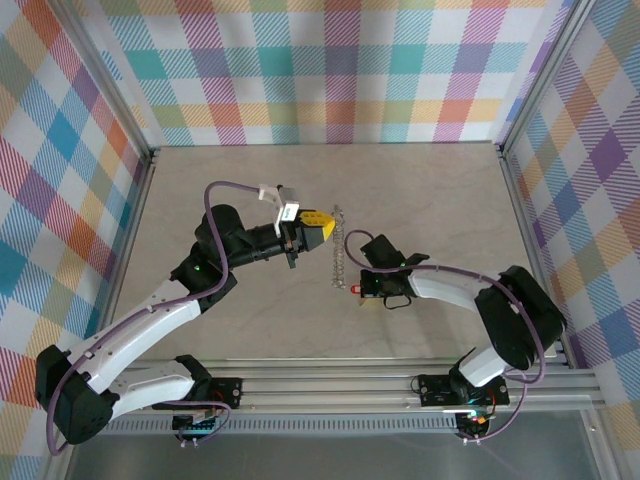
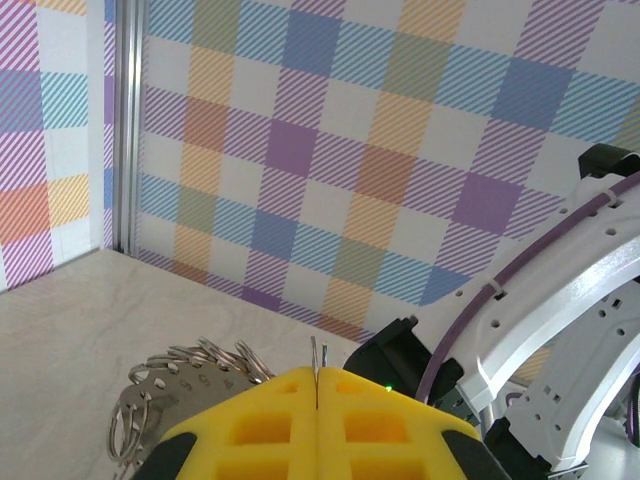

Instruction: Put the keys on the keyring

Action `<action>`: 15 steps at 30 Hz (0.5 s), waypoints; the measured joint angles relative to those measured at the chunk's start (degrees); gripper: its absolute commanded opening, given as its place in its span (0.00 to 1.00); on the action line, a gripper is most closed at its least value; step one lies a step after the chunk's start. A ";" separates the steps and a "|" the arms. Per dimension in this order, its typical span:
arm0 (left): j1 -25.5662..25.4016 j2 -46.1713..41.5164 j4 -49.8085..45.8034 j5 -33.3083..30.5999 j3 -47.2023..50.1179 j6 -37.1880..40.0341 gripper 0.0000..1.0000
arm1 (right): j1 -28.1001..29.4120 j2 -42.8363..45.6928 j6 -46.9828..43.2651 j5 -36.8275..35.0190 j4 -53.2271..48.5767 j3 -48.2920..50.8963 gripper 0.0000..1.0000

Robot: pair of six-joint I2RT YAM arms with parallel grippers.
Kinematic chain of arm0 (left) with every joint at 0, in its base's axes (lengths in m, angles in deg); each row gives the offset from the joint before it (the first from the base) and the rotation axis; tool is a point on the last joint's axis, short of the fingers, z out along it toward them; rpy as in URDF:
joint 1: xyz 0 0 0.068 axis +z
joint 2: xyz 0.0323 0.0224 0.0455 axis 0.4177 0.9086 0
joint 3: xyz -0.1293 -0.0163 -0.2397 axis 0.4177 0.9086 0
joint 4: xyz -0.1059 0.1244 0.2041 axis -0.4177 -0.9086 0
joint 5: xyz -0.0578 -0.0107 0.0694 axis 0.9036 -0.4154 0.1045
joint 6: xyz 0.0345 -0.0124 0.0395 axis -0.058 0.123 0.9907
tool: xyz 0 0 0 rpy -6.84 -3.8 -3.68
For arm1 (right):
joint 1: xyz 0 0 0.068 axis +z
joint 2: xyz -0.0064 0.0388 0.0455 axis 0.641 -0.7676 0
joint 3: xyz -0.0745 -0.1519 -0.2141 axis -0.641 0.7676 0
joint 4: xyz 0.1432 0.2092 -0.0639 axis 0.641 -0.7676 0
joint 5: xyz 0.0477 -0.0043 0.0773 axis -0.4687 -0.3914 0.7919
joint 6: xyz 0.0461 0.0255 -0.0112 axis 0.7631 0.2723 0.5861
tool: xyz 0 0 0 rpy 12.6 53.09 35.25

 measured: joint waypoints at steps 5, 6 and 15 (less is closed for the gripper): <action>0.00 0.00 0.00 0.00 0.00 0.00 0.00 | -1.31 10.97 -2.49 1.90 -0.66 -0.22 0.00; 0.00 0.00 0.00 0.00 0.00 0.00 0.00 | -1.66 13.46 -3.17 2.84 -0.66 -0.48 0.00; 0.00 0.00 0.00 0.00 0.00 0.00 0.00 | -6.56 29.46 -6.93 16.22 5.33 1.09 0.00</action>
